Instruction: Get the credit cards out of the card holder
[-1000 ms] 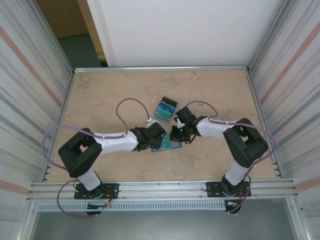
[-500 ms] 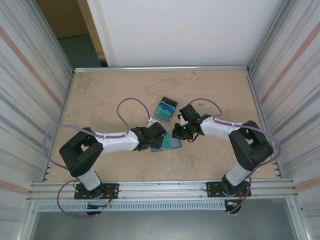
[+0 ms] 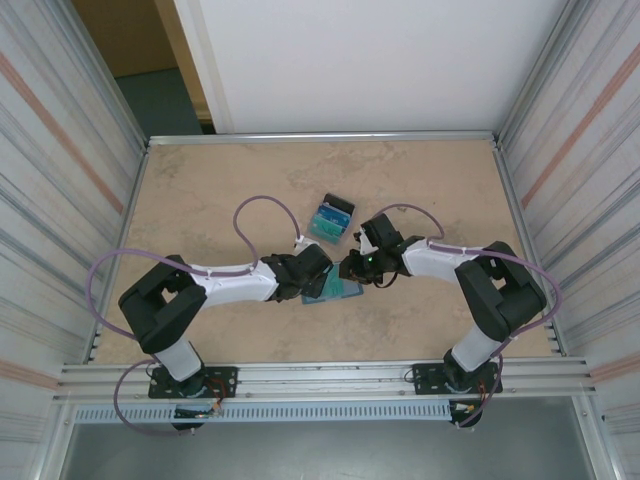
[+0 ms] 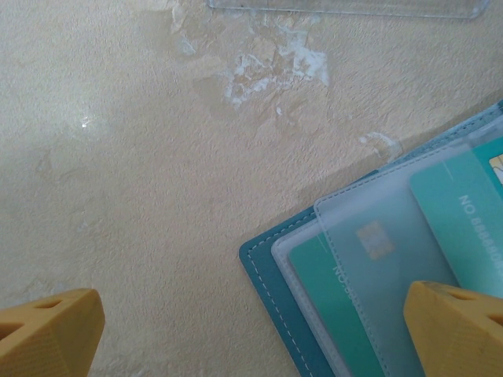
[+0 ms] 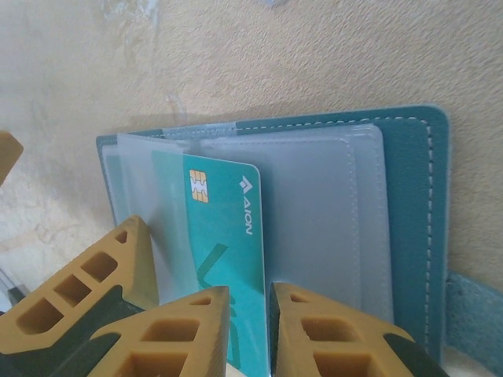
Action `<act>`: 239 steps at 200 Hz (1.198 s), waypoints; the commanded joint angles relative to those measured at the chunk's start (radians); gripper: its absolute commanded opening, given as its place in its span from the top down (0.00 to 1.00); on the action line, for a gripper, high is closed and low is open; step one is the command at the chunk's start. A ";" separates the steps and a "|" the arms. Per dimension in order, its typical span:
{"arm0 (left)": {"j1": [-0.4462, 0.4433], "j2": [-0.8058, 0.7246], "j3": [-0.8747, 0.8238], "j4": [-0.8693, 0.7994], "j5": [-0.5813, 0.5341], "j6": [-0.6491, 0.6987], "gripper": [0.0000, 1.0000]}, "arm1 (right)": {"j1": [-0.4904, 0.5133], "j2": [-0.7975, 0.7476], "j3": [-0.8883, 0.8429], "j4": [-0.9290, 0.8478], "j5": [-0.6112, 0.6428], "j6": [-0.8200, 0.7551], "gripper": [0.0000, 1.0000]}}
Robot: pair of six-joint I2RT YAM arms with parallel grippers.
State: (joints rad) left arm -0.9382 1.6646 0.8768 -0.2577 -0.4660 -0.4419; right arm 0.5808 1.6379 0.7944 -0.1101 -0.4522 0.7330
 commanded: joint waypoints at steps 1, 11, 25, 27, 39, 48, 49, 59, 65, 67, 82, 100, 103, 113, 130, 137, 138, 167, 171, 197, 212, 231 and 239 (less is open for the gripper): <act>-0.006 0.021 0.001 -0.041 -0.016 -0.008 0.01 | -0.006 0.024 -0.014 0.043 -0.033 0.031 0.79; -0.007 0.021 0.002 -0.041 -0.016 -0.009 0.01 | -0.006 0.029 -0.017 0.044 -0.030 0.032 0.79; -0.007 0.020 0.001 -0.041 -0.017 -0.007 0.01 | -0.006 0.036 -0.021 0.050 -0.029 0.032 0.79; -0.007 0.020 0.001 -0.041 -0.016 -0.008 0.01 | -0.006 0.038 -0.021 0.051 -0.029 0.032 0.79; -0.007 0.021 0.001 -0.042 -0.017 -0.007 0.01 | -0.005 0.046 -0.025 0.051 -0.025 0.035 0.78; -0.007 0.022 0.001 -0.042 -0.019 -0.009 0.01 | -0.006 0.051 -0.028 0.055 -0.022 0.037 0.78; -0.007 0.021 0.001 -0.042 -0.018 -0.009 0.01 | -0.006 0.051 -0.028 0.055 -0.023 0.037 0.78; -0.007 0.021 0.002 -0.043 -0.020 -0.009 0.01 | -0.006 0.054 -0.030 0.059 -0.022 0.041 0.77; -0.007 0.021 -0.001 -0.043 -0.020 -0.010 0.01 | -0.006 0.054 -0.033 0.061 -0.021 0.041 0.76; -0.007 0.022 -0.001 -0.043 -0.020 -0.011 0.01 | -0.007 0.054 -0.034 0.061 -0.022 0.042 0.76; -0.007 0.021 -0.003 -0.043 -0.019 -0.014 0.01 | -0.006 0.051 -0.038 0.059 -0.016 0.044 0.76; -0.007 0.019 -0.004 -0.045 -0.021 -0.015 0.01 | -0.006 0.042 -0.041 0.056 -0.010 0.045 0.75; -0.008 0.020 -0.004 -0.045 -0.022 -0.017 0.01 | -0.006 0.041 -0.042 0.055 -0.009 0.044 0.75; -0.008 0.018 -0.007 -0.046 -0.023 -0.017 0.01 | -0.006 0.039 -0.043 0.050 -0.005 0.044 0.75; -0.007 0.016 -0.007 -0.048 -0.025 -0.019 0.01 | -0.007 0.030 -0.046 0.041 0.005 0.045 0.72; -0.008 0.017 -0.007 -0.049 -0.026 -0.020 0.01 | -0.006 0.024 -0.047 0.040 0.009 0.047 0.72; -0.008 0.017 -0.007 -0.049 -0.026 -0.020 0.01 | -0.006 0.023 -0.047 0.039 0.010 0.048 0.72; -0.008 0.016 -0.007 -0.052 -0.028 -0.017 0.01 | -0.006 -0.004 -0.050 0.029 0.016 0.047 0.72; -0.008 0.015 -0.007 -0.053 -0.028 -0.019 0.01 | -0.006 -0.007 -0.051 0.029 0.016 0.048 0.72; -0.008 0.014 -0.008 -0.056 -0.029 -0.018 0.01 | -0.006 -0.026 -0.060 0.024 0.027 0.048 0.71; -0.008 0.016 -0.006 -0.056 -0.030 -0.020 0.01 | -0.007 -0.023 -0.068 0.031 0.028 0.050 0.71; -0.009 0.017 -0.004 -0.057 -0.029 -0.021 0.01 | -0.006 -0.005 -0.079 0.069 0.010 0.065 0.72; -0.007 0.019 -0.004 -0.057 -0.030 -0.020 0.01 | -0.006 0.005 -0.085 0.087 -0.001 0.074 0.72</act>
State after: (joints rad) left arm -0.9382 1.6646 0.8768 -0.2615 -0.4694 -0.4496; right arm 0.5808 1.6371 0.7383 -0.0391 -0.4469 0.7685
